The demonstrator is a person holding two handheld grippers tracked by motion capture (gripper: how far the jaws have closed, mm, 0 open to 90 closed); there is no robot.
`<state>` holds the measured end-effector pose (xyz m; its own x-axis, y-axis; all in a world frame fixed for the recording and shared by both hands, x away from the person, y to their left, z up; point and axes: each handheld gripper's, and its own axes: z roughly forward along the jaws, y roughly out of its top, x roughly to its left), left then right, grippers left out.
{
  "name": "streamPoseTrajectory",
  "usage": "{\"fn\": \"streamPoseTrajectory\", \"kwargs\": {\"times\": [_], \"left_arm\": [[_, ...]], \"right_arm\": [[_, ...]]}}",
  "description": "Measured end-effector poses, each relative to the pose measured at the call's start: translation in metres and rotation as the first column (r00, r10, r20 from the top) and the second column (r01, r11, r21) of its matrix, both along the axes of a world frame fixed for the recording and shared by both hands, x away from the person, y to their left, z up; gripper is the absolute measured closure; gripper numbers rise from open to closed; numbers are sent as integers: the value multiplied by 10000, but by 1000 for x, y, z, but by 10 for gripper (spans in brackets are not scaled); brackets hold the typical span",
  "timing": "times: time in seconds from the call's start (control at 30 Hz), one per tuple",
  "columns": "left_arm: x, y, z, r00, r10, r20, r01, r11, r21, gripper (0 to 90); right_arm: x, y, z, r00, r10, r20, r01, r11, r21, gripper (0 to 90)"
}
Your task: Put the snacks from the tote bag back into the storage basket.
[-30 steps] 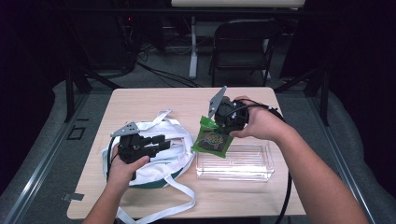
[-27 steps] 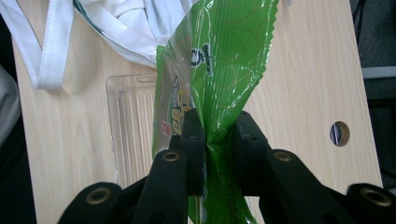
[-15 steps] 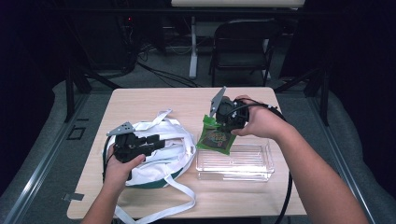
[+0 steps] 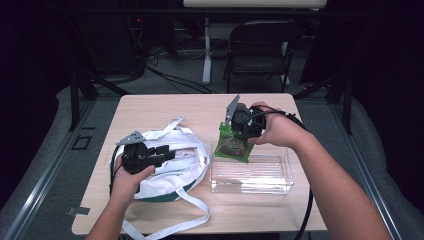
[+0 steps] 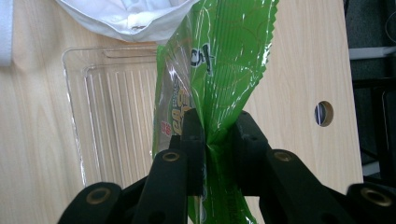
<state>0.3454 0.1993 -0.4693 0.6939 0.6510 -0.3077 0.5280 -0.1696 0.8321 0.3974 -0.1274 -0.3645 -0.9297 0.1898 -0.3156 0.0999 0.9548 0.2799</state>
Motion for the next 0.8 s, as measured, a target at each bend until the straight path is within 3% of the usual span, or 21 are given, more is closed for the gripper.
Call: {"fn": "streamPoseTrajectory", "kwargs": {"times": [0.47,0.8], "left_arm": [[0,-1,-2,9999,144,41,-145,9998,147,553],[1,-1,-4,9998,202,54,-203,9995,249,552]], "right_arm": [[5,1,-9,10000,24,60,-22,9998,-208,768],[12,1,-24,10000,-2,70,5,9990,-443,768]]}}
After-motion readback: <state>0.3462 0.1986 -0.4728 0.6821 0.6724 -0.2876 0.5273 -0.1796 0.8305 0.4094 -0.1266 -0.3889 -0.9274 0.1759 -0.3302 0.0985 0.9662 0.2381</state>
